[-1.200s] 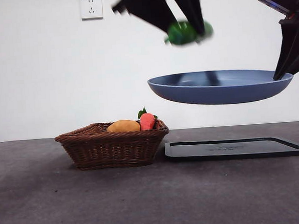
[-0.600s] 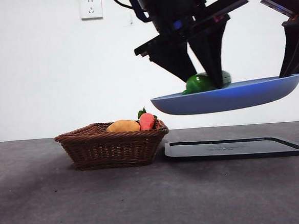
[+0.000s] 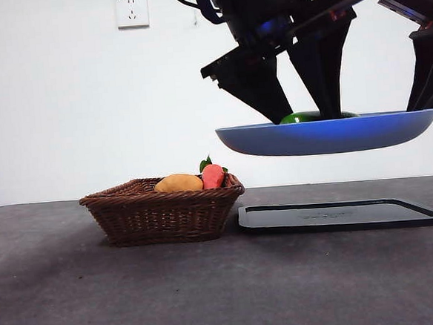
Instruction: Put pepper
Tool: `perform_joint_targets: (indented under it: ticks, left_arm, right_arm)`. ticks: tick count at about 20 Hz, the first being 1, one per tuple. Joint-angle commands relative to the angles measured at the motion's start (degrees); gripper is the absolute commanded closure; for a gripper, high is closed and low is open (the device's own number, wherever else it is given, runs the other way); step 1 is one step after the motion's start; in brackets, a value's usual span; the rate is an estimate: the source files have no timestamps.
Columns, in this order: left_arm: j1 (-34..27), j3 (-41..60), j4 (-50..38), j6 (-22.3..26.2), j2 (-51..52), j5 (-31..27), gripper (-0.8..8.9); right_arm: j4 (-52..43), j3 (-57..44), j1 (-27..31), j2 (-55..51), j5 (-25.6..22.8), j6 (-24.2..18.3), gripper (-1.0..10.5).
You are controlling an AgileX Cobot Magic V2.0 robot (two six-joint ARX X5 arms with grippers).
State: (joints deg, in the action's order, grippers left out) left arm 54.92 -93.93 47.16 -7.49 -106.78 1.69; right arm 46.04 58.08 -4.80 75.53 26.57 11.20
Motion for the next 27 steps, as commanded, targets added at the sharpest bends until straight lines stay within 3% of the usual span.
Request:
perform_joint_targets:
  ticks: [1,7,12,19,27]
  left_arm:
    - [0.61,-0.83,-0.20,0.63,1.90,-0.04,5.77]
    - [0.61,-0.85,0.79,0.63,11.96,-0.13,5.77]
    - [0.46,-0.85,2.75,1.53,23.52,-1.01,5.78]
    - [0.46,-0.85,7.02,1.55,35.82,-4.68,5.78]
    - [0.50,-0.85,9.46,1.07,39.82,-4.63,5.78]
  right_arm:
    - [-0.48,1.29,-0.09,0.33,0.17,0.83,9.4]
    - [-1.55,1.31,0.22,0.35,-2.49,1.90,9.4]
    - [-6.21,2.16,3.87,2.56,-2.93,4.31,9.4]
    - [-10.27,11.85,6.78,16.46,-4.44,4.39,9.4]
    - [-18.27,17.29,6.78,32.13,-3.98,4.90,9.4]
